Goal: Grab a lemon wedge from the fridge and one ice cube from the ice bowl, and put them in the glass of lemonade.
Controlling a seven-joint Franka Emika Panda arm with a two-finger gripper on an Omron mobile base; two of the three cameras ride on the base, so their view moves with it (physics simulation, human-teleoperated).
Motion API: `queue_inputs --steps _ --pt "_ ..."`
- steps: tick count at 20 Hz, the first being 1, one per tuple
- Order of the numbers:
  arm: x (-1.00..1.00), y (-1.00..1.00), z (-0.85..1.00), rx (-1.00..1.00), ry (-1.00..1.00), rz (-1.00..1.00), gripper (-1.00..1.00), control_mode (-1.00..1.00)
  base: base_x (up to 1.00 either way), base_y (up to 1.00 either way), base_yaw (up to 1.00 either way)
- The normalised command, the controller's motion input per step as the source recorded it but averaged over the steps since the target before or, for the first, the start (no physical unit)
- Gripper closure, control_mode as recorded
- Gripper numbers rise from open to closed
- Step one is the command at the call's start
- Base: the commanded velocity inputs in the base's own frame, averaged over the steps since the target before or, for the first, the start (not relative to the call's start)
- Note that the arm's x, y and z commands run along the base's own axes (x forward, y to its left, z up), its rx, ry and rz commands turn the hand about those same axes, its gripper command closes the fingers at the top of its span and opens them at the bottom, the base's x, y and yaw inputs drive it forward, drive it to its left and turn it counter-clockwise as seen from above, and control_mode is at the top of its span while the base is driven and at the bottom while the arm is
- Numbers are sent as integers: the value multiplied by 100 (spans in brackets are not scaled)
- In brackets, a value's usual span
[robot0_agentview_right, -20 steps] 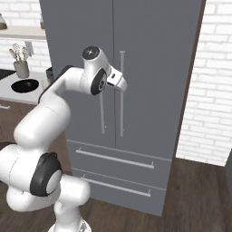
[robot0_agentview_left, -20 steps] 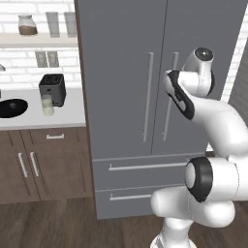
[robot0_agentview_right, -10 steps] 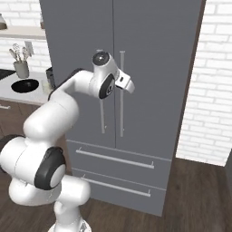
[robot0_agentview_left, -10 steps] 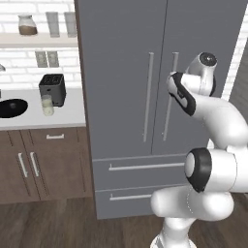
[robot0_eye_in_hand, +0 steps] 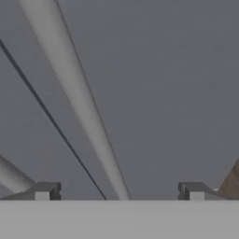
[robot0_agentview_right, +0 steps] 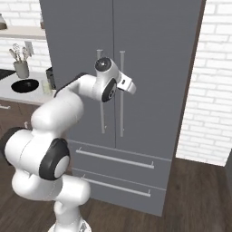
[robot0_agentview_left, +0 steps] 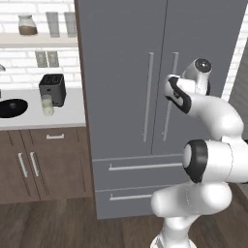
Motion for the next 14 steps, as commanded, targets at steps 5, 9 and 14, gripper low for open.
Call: queue_inputs --steps 5,9,14 --pt "46 0 -14 -2 0 0 -100 -100 0 0 0" --pt "46 0 -32 0 0 0 -100 -100 0 0 0" --pt "42 0 -17 0 0 0 -100 -100 0 0 0"
